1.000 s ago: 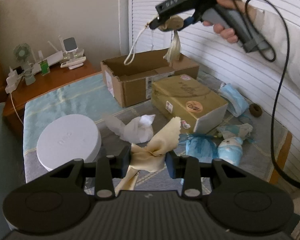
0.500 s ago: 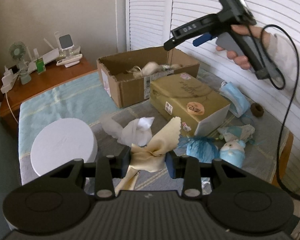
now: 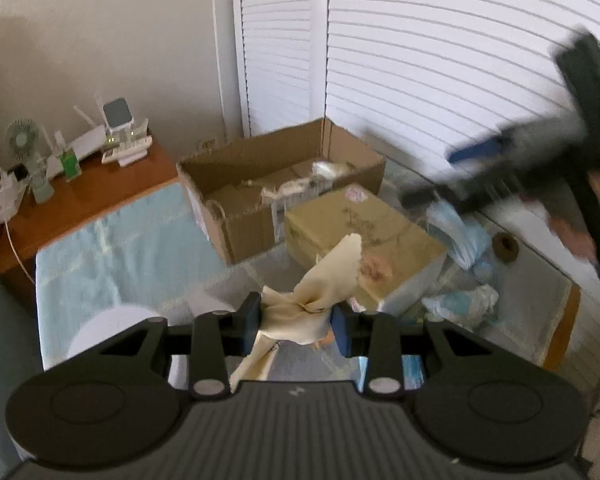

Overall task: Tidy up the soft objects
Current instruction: 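Lift the cream drawstring bag with the right tool and drop it into the cardboard box, then carry the cream cloth knot with the left tool into the cardboard box and release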

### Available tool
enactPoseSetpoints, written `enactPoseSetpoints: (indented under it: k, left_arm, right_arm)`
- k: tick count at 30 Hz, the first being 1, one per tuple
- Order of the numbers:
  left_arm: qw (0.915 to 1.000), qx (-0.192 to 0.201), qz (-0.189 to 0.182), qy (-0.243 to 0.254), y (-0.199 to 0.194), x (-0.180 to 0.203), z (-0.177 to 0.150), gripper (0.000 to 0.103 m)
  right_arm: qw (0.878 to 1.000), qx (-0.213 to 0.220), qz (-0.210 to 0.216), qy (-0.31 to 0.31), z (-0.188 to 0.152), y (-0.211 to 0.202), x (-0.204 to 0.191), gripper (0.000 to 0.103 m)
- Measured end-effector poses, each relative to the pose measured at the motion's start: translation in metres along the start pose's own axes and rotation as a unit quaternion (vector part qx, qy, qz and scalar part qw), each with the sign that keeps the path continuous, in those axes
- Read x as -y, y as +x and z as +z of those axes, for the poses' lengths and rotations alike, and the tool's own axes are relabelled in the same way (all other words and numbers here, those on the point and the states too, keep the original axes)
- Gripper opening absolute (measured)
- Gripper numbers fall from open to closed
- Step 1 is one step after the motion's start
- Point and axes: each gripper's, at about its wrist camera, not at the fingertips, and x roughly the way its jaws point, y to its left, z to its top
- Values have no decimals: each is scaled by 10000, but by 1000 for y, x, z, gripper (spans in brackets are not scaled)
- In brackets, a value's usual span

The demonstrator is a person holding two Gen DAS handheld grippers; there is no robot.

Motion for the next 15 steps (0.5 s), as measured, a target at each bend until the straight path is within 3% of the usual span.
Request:
enactPoseSetpoints:
  k: [8, 15]
  left_arm:
    - [9997, 203, 86, 123, 28, -6, 57, 36]
    - [9987, 239, 440, 67, 74, -21, 104, 37]
  right_arm:
    - [10000, 40, 50, -52, -45, -34, -6, 103]
    - [9999, 93, -130, 5, -60, -51, 3, 103]
